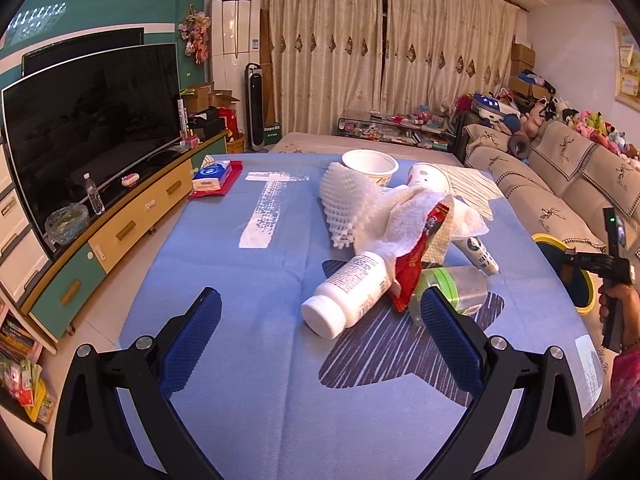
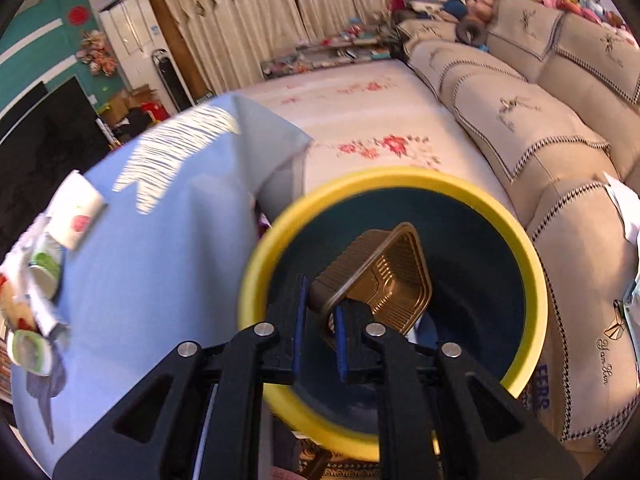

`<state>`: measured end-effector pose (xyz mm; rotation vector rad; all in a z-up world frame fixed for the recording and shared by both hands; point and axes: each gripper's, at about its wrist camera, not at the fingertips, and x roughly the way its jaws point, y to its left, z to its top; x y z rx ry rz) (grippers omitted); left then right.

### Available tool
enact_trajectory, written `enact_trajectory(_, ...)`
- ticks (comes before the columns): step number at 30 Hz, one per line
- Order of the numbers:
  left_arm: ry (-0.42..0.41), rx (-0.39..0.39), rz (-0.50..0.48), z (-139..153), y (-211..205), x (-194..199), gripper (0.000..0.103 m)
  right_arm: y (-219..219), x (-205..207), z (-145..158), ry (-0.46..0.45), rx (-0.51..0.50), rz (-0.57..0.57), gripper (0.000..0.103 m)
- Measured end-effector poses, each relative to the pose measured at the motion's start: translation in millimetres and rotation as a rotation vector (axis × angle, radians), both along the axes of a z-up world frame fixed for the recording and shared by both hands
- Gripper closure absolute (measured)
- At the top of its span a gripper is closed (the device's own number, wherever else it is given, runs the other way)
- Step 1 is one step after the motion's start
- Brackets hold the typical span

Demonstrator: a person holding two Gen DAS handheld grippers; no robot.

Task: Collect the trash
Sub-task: 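Carry the brown tray over the bin and open the right tool, then grasp the white pill bottle with the left tool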

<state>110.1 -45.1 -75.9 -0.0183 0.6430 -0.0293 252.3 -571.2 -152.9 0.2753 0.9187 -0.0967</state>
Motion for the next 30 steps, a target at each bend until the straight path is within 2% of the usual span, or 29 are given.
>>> enact_trajectory(4,0.008,0.012,-0.014,-1,-8,2,0.005,-21,12,-20,0.06,-0.008,-0.039,0.089)
enact_trajectory(5,0.009,0.016,-0.017,-1,-9,3,0.005,-22,14,-24,0.069,-0.011,-0.048,0.087)
enact_trajectory(7,0.009,0.019,-0.019,-1,-11,3,0.005,-25,15,-30,0.088,-0.024,-0.069,0.074)
enact_trajectory(11,0.015,0.016,-0.023,-2,-11,6,0.005,-24,11,-33,0.091,-0.043,-0.082,0.07)
enact_trajectory(21,0.038,0.018,-0.052,-16,-12,16,0.005,21,-37,9,-0.07,-0.007,0.012,0.062)
enact_trajectory(30,0.061,0.064,-0.136,-37,-11,50,0.005,62,-60,28,-0.117,0.02,0.094,0.06)
